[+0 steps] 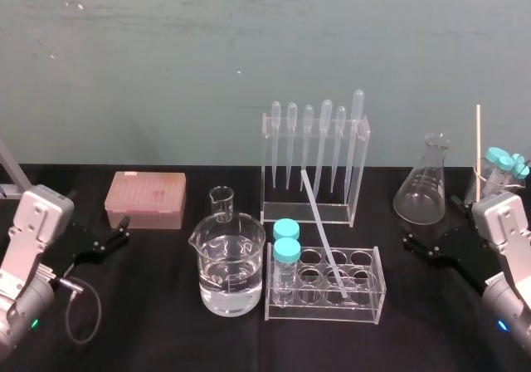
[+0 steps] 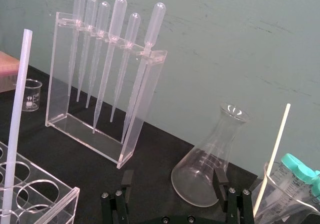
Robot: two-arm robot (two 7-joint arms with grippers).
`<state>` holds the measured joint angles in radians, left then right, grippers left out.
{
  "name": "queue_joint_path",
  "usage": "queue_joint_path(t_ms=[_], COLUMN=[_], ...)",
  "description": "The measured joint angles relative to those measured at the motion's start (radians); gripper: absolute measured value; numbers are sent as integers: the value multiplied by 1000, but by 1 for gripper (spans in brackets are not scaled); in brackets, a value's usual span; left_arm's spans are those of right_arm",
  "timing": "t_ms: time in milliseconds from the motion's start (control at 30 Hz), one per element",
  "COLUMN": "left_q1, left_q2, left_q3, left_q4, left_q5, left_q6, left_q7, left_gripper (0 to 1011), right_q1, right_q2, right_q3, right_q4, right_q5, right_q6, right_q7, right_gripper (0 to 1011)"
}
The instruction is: Pick up the stirring rod with one hand, then place it down.
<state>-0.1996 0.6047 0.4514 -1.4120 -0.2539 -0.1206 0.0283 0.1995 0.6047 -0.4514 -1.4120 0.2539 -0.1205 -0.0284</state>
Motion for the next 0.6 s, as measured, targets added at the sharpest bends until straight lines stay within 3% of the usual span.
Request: queue_joint_path(t_ms=[600], left_q1=[0], left_q2=[0], left_q3=[0], left_q4=[0], left_q5=[0], left_q6=[0], left_q7=[0], left_gripper=[1000], right_q1=[0], right_q2=[0], right_q3=[0], right_q4=[0], right_q5=[0], right_q6=[0], right_q7=[0], right_gripper=[1003])
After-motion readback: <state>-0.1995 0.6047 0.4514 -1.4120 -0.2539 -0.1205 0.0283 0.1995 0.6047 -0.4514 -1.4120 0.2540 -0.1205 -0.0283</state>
